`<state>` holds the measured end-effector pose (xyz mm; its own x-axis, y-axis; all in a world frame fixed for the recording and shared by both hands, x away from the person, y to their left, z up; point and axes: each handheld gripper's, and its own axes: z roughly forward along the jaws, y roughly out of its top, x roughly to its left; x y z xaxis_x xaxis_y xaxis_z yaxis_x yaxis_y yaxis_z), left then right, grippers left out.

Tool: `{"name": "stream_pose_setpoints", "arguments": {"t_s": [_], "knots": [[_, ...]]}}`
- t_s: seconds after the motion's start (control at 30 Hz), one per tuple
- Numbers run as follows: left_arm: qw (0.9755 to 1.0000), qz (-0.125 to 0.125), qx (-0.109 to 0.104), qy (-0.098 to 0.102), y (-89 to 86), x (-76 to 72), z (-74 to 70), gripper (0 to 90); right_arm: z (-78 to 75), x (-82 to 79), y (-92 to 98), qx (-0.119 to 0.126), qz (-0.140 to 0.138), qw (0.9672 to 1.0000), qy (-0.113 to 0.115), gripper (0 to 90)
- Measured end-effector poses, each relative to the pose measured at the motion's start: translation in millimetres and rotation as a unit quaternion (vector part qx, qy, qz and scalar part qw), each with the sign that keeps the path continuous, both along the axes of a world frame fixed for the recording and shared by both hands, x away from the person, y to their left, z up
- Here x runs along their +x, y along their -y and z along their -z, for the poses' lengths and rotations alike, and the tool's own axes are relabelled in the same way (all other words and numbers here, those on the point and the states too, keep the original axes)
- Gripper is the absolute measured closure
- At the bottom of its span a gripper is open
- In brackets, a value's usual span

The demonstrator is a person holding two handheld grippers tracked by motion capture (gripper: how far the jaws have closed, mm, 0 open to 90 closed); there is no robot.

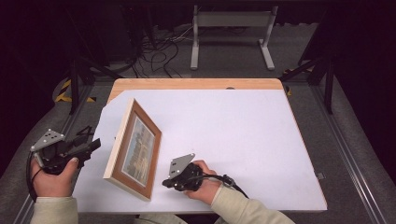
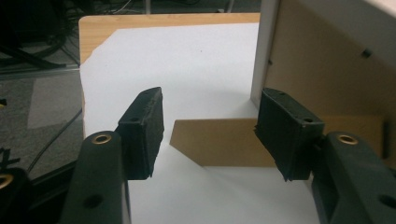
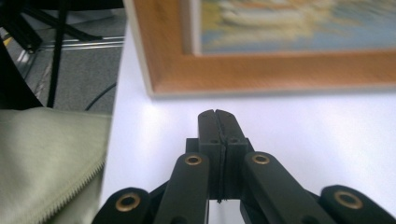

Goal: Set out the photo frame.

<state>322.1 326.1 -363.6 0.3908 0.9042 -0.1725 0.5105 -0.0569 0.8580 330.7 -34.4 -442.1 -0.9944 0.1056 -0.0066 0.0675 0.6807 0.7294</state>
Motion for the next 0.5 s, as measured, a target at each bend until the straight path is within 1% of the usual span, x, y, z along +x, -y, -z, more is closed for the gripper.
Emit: {"name": "stream_pose_setpoints", "arguments": {"t_s": [0.03, 0.07, 0.2, 0.3, 0.4, 0.5], "knots": [[1.0, 0.002, -0.001, -0.004, 2.1, -0.1, -4.6, 41.2, -0.4, 1.7, 6.2, -0.001, 0.005, 1.0, 0.002, 90.0], [1.0, 0.006, -0.001, -0.005, 3.8, 0.3, -7.0, 40.7, -1.3, 4.1, 15.3, 0.0, 0.017, 0.9999, 0.0, 89.3], [0.9997, 0.025, 0.001, -0.007, 12.0, 2.5, -16.3, 39.6, -6.5, 13.3, 40.1, 0.008, 0.048, 0.9988, 0.003, 86.6], [0.9997, 0.024, 0.007, -0.007, 14.4, 4.6, -23.8, 36.3, -12.4, 20.1, 57.3, 0.017, 0.072, 0.9973, 0.005, 85.0], [0.9996, 0.027, 0.005, -0.005, 14.3, 4.8, -31.7, 36.1, -15.8, 24.7, 70.3, 0.024, 0.087, 0.9959, 0.006, 83.9], [0.9993, 0.037, 0.0, -0.008, 15.5, 4.6, -38.3, 36.1, -17.3, 29.1, 81.7, 0.026, 0.102, 0.9944, 0.009, 83.2]]}}
